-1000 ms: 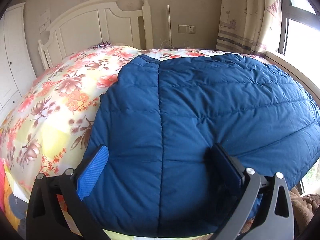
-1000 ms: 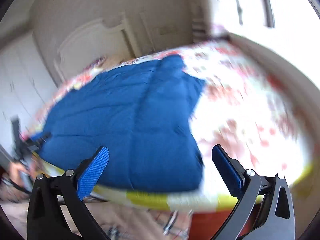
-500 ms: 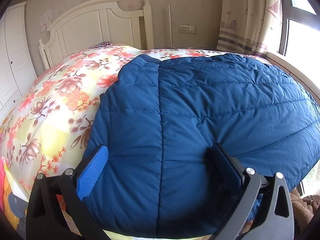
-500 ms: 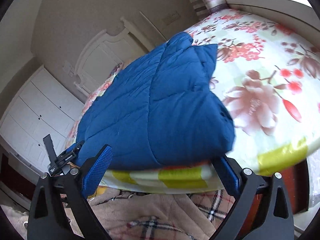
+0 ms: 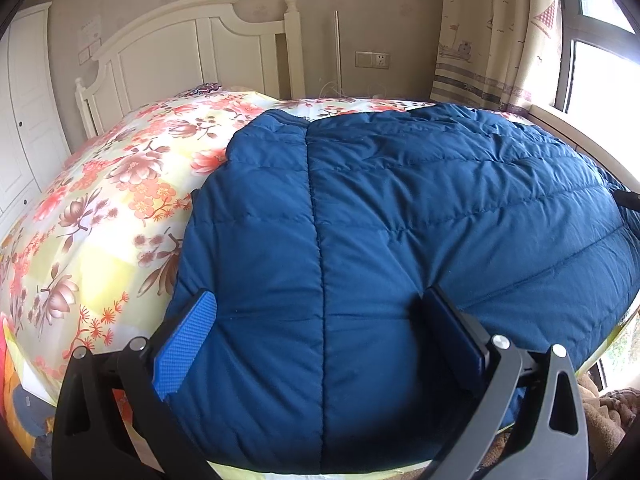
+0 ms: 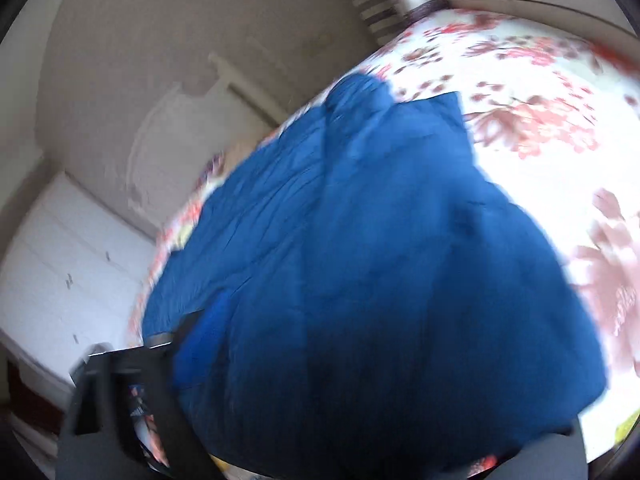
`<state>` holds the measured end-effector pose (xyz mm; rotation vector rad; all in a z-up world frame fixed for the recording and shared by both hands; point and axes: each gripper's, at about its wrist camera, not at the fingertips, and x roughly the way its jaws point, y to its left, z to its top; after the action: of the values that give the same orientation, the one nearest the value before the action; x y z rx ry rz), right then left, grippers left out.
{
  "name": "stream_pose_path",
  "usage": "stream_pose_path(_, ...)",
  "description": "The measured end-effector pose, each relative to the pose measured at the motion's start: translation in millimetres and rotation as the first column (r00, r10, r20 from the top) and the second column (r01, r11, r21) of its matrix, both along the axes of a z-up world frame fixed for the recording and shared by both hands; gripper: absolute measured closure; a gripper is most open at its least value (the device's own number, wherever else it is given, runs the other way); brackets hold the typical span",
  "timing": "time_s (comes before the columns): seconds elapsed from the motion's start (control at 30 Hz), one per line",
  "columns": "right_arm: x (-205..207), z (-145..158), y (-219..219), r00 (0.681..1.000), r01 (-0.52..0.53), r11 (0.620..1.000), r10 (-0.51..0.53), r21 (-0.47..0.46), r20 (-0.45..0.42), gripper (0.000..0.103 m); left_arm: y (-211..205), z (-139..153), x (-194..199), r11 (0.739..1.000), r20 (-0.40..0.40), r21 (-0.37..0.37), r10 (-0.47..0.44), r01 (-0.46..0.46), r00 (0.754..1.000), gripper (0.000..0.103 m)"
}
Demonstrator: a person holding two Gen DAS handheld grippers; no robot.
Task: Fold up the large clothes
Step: 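Grasp the folded blue jacket bundle with the right tool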
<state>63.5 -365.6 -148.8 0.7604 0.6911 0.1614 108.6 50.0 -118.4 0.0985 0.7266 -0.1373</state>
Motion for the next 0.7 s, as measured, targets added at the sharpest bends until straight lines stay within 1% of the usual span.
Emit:
stream_pose_path(0.03,-5.5,-3.5,-3.7,1.000,0.014,0.999,-0.015,0.037,0.025,0.039,0.0,0.0,-0.4,1.000,0.001,-0.001,0.000,0.000,1.000,0.002)
stream_pose_path(0.07,-12.4,-8.2,-10.6,0.998,0.019,0.996,-0.025,0.088,0.060,0.047,-0.3,0.1,-0.4,1.000,0.000,0.000,0.000,0.000,1.000,0.002)
stream_pose_path(0.1,-16.8,-10.8,-15.0,0.997,0.021,0.994,-0.029,0.112,0.072,0.051,-0.4,0.0,-0.3,1.000,-0.001,0.003,0.002,-0.002,1.000,0.002)
stream_pose_path(0.13,-22.8,-13.7,-18.7,0.995,0.017,0.990,-0.030,0.142,0.091,0.052,-0.7,0.2,0.0,1.000,-0.002,0.007,0.004,-0.003,1.000,0.002)
stream_pose_path(0.2,-32.5,-14.9,-22.3,0.992,0.012,0.986,-0.033,0.168,0.124,0.055,-3.2,3.4,-0.2,1.000,-0.011,0.020,0.016,-0.015,1.000,0.002)
stream_pose_path(0.27,-41.7,-11.5,-23.7,0.988,0.009,0.988,-0.032,0.153,0.149,0.057,-11.7,10.7,1.8,0.998,-0.036,0.059,0.039,-0.037,0.999,0.002)
stream_pose_path(0.33,-48.8,-6.9,-22.0,0.985,0.007,0.992,-0.029,0.129,0.172,0.058,-29.5,25.5,6.1,0.997,-0.047,0.073,-0.012,0.015,0.999,0.002)
stream_pose_path(0.43,-52.0,3.6,-14.6,0.979,0.008,0.998,-0.022,0.068,0.203,0.058,-59.6,55.1,24.7,0.993,-0.003,0.088,-0.077,0.077,0.997,0.002)
stream_pose_path(0.47,-54.3,9.8,-10.9,0.975,0.007,0.999,-0.014,0.037,0.221,0.058,-69.4,63.1,35.9,0.992,0.000,0.081,-0.097,0.096,0.995,0.002)
stream_pose_path(0.5,-58.2,12.3,-9.9,0.973,0.005,1.000,-0.010,0.020,0.230,0.058,-83.9,71.1,57.7,0.990,-0.009,0.074,-0.121,0.121,0.993,0.002)
stream_pose_path(0.53,-60.9,16.4,-7.0,0.970,0.003,1.000,-0.003,0.001,0.241,0.058,-94.0,73.7,76.3,0.989,-0.021,0.081,-0.124,0.125,0.992,0.002)
stream_pose_path(0.57,-62.0,21.1,-4.0,0.968,0.000,1.000,0.005,-0.023,0.249,0.058,-108.5,74.1,104.3,0.988,-0.045,0.096,-0.114,0.118,0.992,0.002)
stream_pose_path(0.63,-59.3,28.7,-0.3,0.966,0.002,0.998,0.016,-0.068,0.257,0.058,-127.4,67.3,141.7,0.987,-0.097,0.110,-0.104,0.115,0.990,0.002)
stream_pose_path(0.67,-59.3,30.7,1.6,0.966,0.002,0.997,0.019,-0.080,0.259,0.058,-140.0,58.8,164.6,0.985,-0.129,0.136,-0.089,0.106,0.988,0.002)
stream_pose_path(0.7,-59.9,35.5,5.1,0.964,-0.001,0.995,0.028,-0.104,0.264,0.058,-145.0,51.0,177.3,0.982,-0.144,0.166,-0.069,0.093,0.987,0.002)
